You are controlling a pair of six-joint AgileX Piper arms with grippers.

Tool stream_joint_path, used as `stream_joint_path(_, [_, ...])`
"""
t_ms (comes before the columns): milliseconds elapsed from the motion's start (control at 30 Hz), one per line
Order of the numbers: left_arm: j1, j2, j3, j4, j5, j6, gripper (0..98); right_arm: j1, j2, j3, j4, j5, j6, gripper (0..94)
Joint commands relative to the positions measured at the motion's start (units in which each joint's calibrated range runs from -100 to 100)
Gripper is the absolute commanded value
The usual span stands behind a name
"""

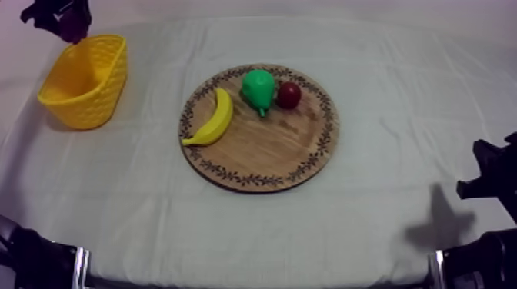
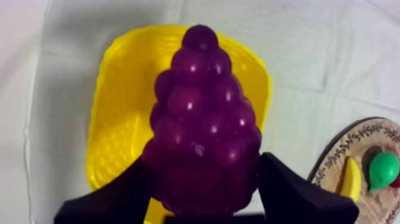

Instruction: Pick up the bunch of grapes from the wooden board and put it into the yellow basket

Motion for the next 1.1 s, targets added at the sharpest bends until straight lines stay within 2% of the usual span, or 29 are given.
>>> stream_joint_path(0, [-0.26, 0.16, 0.06, -0.07, -0.01, -0.08, 58.2, -0.02, 0.00, -0.04, -0.02, 0.02, 0.01, 0.3])
stream_joint_path(300, [-1.15, 1.56, 0.54, -0.25, -0.29, -0.47, 58.3, -0.02, 0.00, -0.04, -0.02, 0.02, 0.01, 0.3])
stream_joint_path(1067, [-2.71, 11.83, 5.27, -0.16, -5.63, -0.69, 58.6, -0.02, 0.00, -0.04, -0.02, 0.02, 0.01, 0.3])
